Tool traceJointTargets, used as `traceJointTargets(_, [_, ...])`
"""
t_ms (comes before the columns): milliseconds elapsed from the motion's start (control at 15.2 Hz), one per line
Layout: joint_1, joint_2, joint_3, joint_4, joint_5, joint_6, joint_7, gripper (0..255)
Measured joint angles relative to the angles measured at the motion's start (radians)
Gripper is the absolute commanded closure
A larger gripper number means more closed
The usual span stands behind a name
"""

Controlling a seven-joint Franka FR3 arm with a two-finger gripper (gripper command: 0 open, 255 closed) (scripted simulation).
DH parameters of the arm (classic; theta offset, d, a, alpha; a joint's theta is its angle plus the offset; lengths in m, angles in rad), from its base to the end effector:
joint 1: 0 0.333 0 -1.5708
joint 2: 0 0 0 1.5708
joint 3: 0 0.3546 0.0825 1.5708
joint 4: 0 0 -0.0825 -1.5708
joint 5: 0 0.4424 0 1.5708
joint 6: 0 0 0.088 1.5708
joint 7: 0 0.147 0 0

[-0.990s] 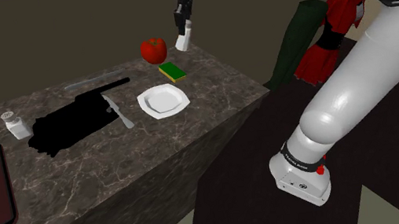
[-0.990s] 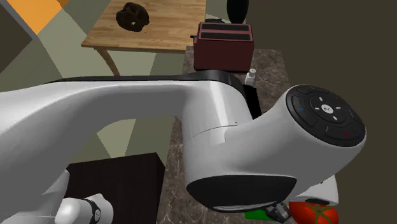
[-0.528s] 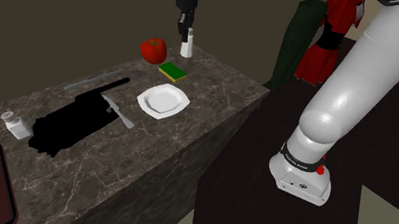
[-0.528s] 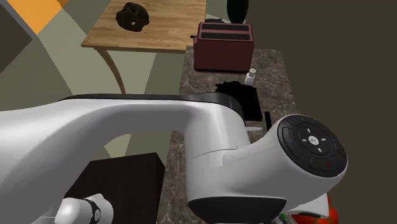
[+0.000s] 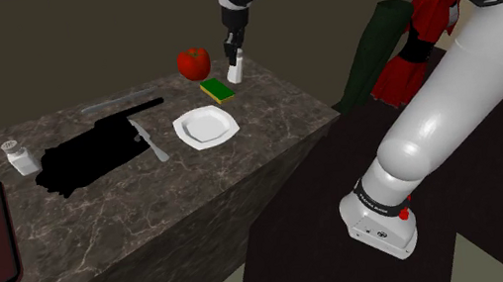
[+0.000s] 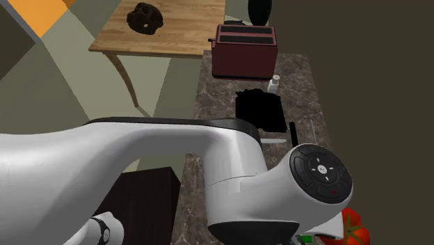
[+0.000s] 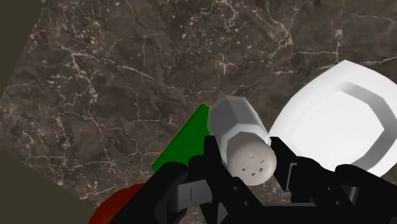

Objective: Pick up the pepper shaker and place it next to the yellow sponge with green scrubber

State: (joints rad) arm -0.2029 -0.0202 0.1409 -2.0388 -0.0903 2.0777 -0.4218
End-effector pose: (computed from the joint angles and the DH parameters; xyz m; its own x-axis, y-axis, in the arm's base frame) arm 0.6049 -0.0450 0.4307 0.9200 0.3914 0.0175 0.3879 -0.9162 0.1000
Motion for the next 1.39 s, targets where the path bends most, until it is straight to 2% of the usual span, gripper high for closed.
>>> traceJointTargets(1122, [0.0, 0.098, -0.001, -0.123, -0.034, 0.219, 0.037, 255])
traceJointTargets(1386, [0.0, 0.103, -0.002, -0.133, -0.036, 0.233, 0.039, 255])
